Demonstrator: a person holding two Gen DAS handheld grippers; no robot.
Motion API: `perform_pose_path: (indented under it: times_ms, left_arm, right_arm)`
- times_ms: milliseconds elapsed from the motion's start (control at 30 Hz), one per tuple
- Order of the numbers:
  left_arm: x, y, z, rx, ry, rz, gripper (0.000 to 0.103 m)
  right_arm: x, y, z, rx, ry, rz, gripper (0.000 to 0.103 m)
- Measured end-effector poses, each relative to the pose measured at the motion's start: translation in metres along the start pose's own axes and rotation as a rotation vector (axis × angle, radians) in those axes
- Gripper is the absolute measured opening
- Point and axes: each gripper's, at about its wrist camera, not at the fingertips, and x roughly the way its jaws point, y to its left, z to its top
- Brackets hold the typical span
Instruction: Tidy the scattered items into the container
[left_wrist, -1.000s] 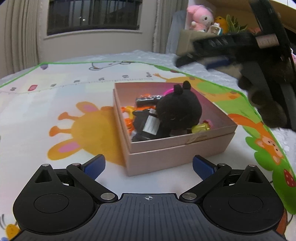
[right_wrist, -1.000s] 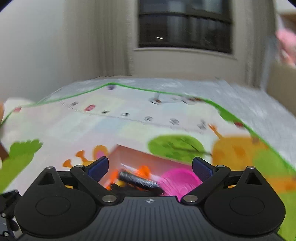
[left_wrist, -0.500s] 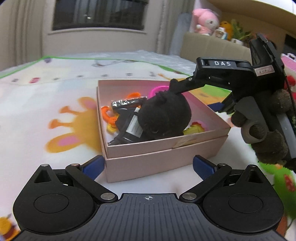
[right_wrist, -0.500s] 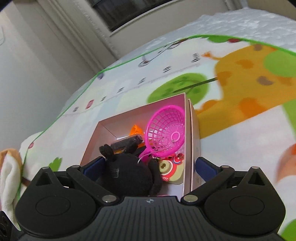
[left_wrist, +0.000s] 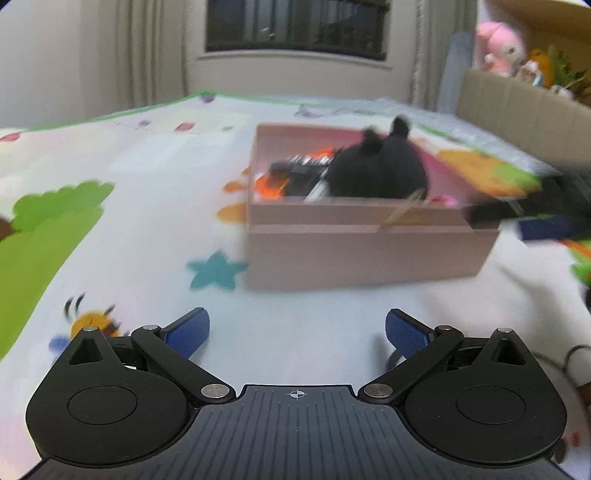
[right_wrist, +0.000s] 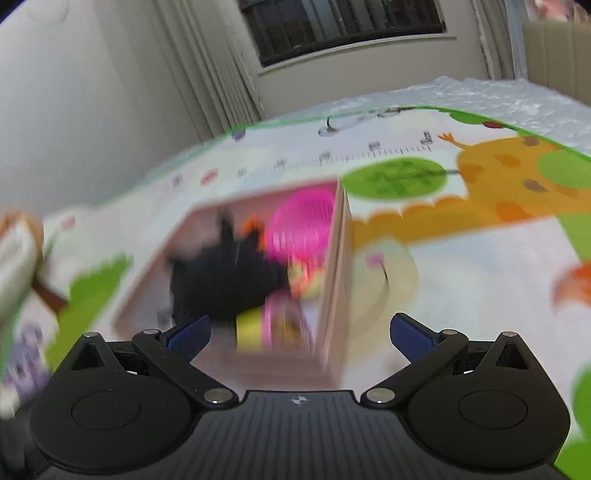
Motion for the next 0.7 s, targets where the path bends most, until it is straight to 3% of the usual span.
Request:
perform_pose_path:
  times_ms: [167,300,500,700]
  left_arm:
    - [-0.006,0.011,-0.006,-0.025,-0.004,0.073,0.103]
    - [-0.006,0.015,-0.010,-0.037,-0.012,0.065,0.103]
    - [-0.004,0.010,-0.010,-0.011,-0.004,0.087,0.103]
    - [-0.002,0.009,-0.011,-0.004,-0.002,0.093,0.103]
  right_arm:
    - [0.007,0.018,-0.051,-0.055,0.052,-0.103,0.103]
    - [0.016,0.037,-0.058,-0.154,0.044,-0.204,0.103]
    - [0.020,0.035,-0.066,-0.146,-0.024,-0.217,0.103]
    - [0.018,0.036,-0.068,-0.149,-0.029,-0.219,0.103]
